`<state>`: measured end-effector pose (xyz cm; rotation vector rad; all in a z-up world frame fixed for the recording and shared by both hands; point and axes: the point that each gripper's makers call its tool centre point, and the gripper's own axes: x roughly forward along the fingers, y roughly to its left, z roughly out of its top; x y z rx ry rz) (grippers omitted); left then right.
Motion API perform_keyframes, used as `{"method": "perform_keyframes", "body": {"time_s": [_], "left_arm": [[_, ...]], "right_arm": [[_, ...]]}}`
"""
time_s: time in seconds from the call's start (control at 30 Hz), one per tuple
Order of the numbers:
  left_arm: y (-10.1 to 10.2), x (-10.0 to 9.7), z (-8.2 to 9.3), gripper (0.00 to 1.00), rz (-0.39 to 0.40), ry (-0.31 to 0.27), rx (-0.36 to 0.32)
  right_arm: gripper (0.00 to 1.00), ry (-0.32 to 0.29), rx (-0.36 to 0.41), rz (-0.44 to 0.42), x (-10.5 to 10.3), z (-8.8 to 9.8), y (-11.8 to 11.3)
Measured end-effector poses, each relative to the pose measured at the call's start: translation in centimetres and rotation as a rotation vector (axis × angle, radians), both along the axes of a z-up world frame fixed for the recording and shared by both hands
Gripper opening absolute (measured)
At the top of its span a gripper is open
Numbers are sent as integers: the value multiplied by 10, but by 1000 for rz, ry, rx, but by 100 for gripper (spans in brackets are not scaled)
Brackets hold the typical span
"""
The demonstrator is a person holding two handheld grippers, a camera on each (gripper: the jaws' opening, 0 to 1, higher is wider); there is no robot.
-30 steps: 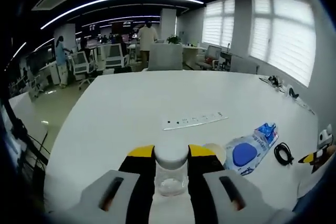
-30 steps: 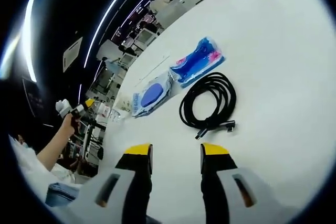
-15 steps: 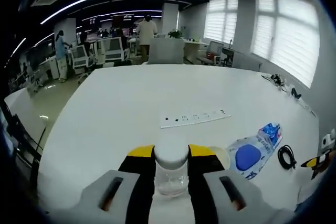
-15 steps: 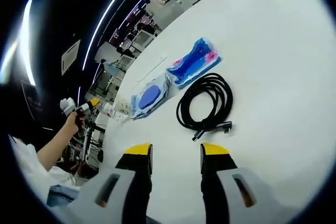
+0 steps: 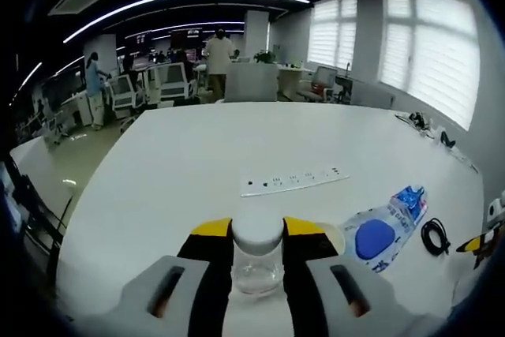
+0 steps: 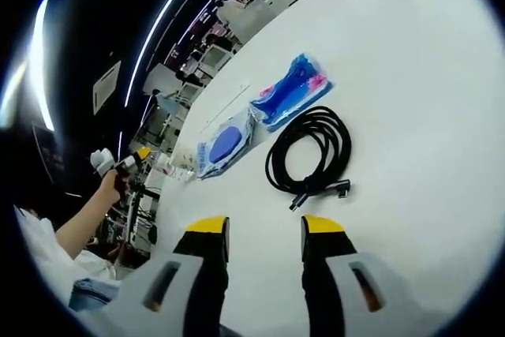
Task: Arrange the tabletop items into an orderly group along one side of the table until the central work area is clear of visible clutter.
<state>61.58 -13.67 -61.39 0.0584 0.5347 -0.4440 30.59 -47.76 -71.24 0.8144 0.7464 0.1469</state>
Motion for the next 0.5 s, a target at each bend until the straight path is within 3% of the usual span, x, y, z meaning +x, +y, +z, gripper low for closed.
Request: {"method": "perform_keyframes", "body": {"time_s": [0.17,0.23,0.33,0.5], "left_arm": [[-1,0,0,22,13,-7,-2],[-3,-4,-5,23,10,24,0],[-4,-6,-8,29,12,21,13],[1,-3,-2,49,52,-5,-1]], "right_arm": [[35,0,10,-14,-1,0,-2],[35,0,21,-21,-1,0,-2],[35,-2,24,-24,-1,1,-2],[35,-8,28,-32,-2,2,-4]]}}
